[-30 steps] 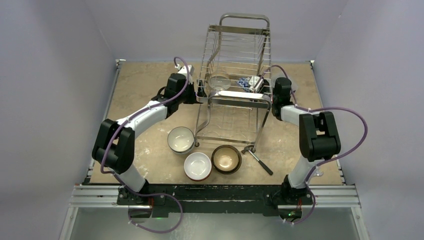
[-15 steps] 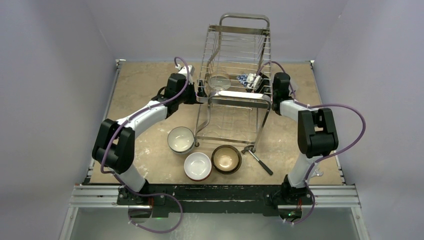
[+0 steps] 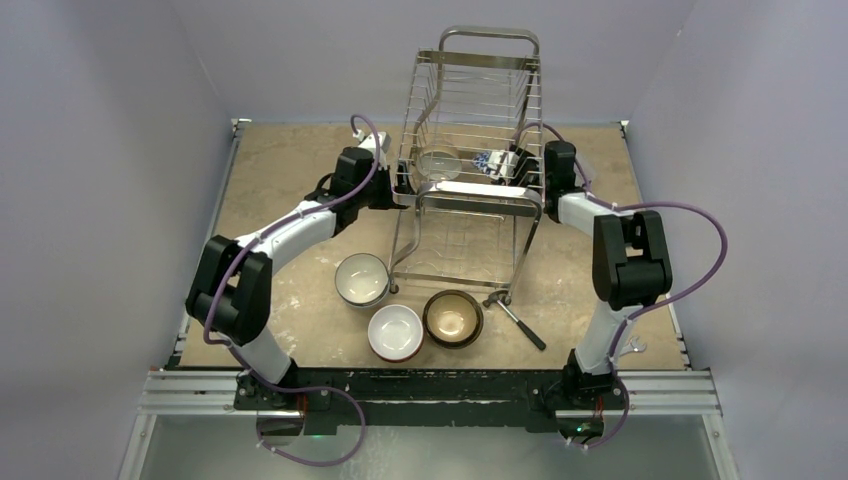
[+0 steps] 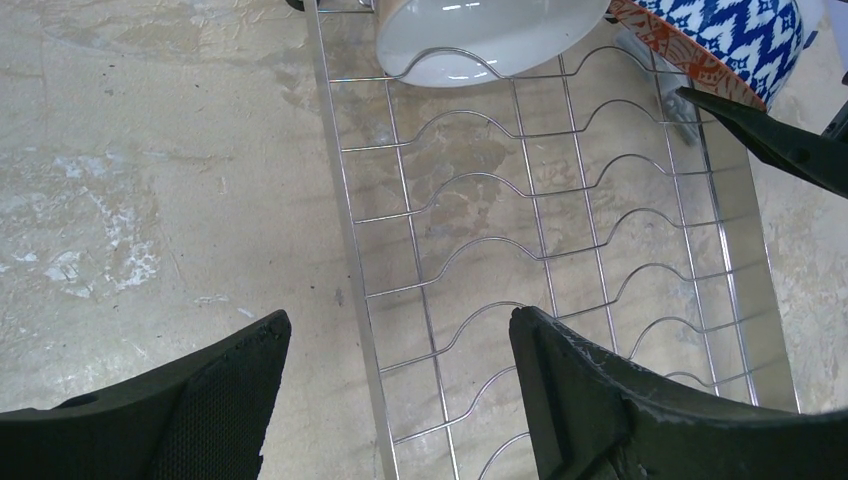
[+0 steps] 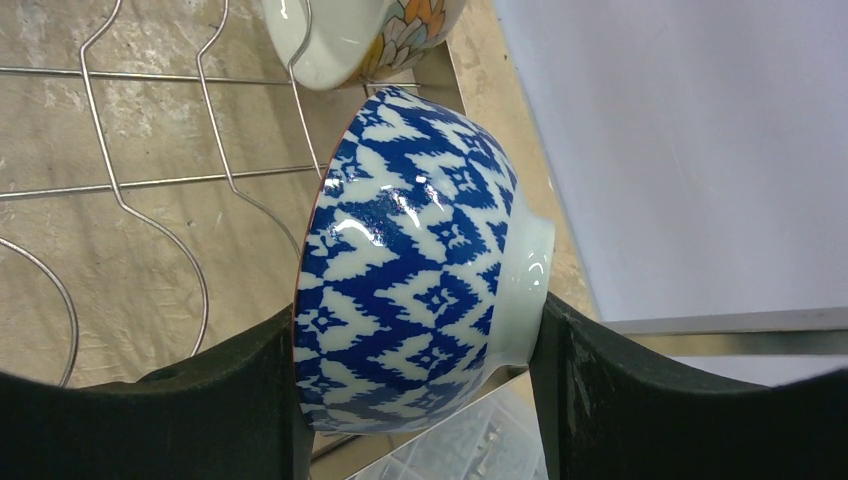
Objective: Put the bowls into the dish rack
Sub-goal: Place the bowl in the dish rack.
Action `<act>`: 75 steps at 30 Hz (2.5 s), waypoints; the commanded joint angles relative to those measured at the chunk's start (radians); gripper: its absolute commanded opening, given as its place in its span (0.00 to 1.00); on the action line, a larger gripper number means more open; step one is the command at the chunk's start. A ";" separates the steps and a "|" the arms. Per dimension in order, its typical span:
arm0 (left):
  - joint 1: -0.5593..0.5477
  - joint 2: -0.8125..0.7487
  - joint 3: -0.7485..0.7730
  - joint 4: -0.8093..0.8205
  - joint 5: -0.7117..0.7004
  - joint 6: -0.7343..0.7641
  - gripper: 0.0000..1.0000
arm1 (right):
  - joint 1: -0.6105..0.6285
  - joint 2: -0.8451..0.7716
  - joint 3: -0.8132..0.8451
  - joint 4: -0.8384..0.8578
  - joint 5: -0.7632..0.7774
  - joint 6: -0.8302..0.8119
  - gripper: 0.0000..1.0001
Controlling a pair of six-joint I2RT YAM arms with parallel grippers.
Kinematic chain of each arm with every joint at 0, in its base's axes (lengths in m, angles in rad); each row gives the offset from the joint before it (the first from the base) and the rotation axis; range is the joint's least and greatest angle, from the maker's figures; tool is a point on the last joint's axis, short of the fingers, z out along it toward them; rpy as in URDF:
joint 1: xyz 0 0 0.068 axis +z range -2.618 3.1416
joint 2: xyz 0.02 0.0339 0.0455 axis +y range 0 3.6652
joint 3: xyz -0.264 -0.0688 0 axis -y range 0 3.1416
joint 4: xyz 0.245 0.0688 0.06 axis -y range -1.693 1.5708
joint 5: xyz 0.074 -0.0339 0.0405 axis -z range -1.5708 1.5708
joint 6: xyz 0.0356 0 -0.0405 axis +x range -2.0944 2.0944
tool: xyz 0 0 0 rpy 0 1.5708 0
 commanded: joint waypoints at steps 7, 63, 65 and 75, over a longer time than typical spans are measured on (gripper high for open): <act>0.003 0.006 0.052 0.021 0.021 0.013 0.79 | -0.001 0.020 0.106 -0.103 -0.074 -0.088 0.00; 0.015 -0.013 0.043 0.022 0.003 0.014 0.79 | -0.001 -0.144 -0.214 0.555 0.197 0.440 0.99; 0.015 -0.025 0.037 0.025 -0.012 0.018 0.79 | 0.000 -0.157 -0.266 0.640 0.243 0.509 0.99; 0.021 -0.085 0.003 0.037 -0.098 0.034 0.81 | -0.001 -0.304 -0.447 0.751 0.434 0.775 0.99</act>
